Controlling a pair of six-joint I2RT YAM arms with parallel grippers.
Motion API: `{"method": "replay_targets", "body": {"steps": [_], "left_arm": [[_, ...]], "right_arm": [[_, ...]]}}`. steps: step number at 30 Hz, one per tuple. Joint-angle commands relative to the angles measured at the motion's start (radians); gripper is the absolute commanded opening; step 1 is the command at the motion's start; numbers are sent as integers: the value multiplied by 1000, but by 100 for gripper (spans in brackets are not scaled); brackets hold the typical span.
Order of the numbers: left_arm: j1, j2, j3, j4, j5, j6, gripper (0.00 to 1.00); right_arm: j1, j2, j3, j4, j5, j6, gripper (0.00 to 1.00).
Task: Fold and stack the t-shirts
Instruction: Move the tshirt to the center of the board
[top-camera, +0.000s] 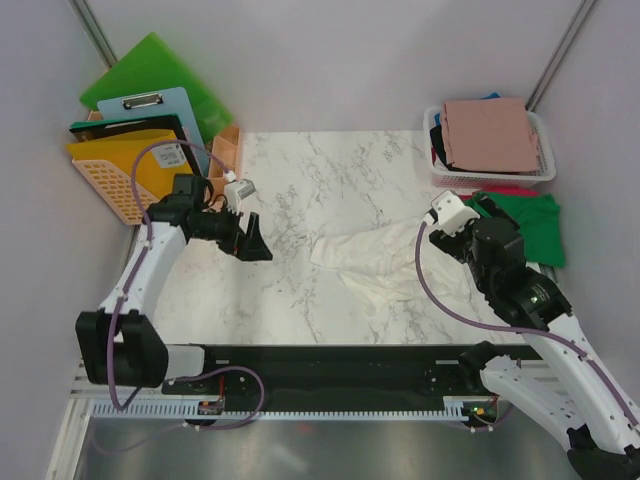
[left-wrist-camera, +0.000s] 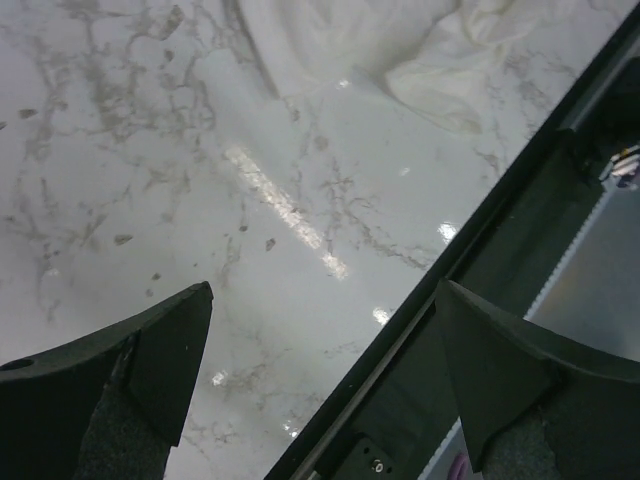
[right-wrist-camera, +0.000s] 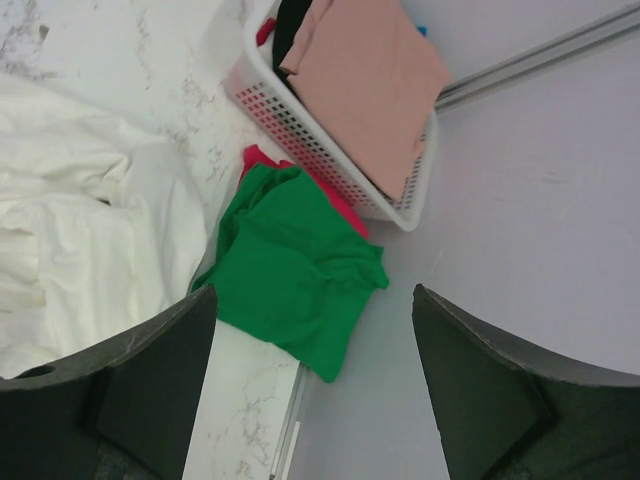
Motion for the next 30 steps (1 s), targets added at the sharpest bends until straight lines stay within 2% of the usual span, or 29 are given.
{"method": "replay_targets", "body": {"steps": [1,7,10,15,24,30], "left_arm": [[-68,157,139,-130,251,82,100],[-223,378,225,-136,238,79,100],[-264,517,277,-136,267,67,100],[-268,674,354,-142,304,58,100],[-271,903,513,-119,261,30,100],[-278,951,555,-90,193,-13,100]], "right_arm": [[-5,-15,-13,41,-9,34,86],[-31,-58,-50,42,-12,25,86],[-43,-81,-98,54,-10,24,86],[-54,-105,-133,58,-19,21,86],[-62,-114,-176,67,-29,27,86],[-76,-104,-170,67,-42,39,86]]}}
